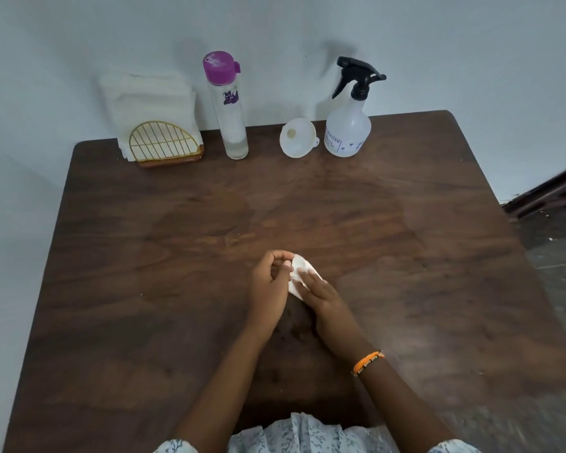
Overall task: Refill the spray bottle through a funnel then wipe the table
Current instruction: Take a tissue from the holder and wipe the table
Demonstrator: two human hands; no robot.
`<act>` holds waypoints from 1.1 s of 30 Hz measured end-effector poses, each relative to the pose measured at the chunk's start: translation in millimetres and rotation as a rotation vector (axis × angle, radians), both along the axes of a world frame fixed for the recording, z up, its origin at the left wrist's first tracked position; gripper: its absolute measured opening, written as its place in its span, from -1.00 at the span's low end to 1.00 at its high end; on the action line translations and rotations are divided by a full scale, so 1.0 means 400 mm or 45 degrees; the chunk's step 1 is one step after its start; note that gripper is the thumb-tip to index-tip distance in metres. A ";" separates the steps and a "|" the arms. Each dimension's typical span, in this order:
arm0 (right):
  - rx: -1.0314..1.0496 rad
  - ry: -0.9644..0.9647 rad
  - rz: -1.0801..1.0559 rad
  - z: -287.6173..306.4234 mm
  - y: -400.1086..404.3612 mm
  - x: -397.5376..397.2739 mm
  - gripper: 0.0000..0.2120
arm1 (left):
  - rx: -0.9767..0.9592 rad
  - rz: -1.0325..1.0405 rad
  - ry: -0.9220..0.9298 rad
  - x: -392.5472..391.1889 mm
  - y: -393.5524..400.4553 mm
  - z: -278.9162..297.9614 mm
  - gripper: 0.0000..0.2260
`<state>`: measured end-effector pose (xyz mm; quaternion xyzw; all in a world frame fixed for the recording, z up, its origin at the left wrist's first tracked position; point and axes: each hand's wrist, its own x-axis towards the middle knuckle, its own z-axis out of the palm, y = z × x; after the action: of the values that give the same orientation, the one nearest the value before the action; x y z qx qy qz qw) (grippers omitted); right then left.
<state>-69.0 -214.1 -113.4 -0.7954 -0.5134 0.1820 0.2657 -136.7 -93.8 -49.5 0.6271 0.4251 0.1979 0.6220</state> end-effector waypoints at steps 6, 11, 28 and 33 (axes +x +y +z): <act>-0.097 -0.076 -0.222 0.037 -0.104 0.127 -0.38 | 0.007 -0.112 0.077 -0.017 -0.027 0.012 -0.81; -0.399 -0.019 -0.889 0.123 -0.133 0.177 -0.44 | -0.027 -0.224 0.100 -0.023 -0.045 0.018 -0.81; 0.139 1.486 -1.021 0.234 -0.054 0.091 -0.79 | -0.659 -0.251 -0.004 0.003 -0.053 0.070 -0.82; 0.363 1.200 -1.258 0.240 -0.065 0.085 -0.88 | -0.645 -0.358 0.031 0.048 -0.087 0.069 -0.88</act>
<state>-35.0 -240.2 -17.4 -0.7295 0.0599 0.2963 0.6135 -117.7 -128.5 -21.9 0.5067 0.3773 -0.0101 0.7751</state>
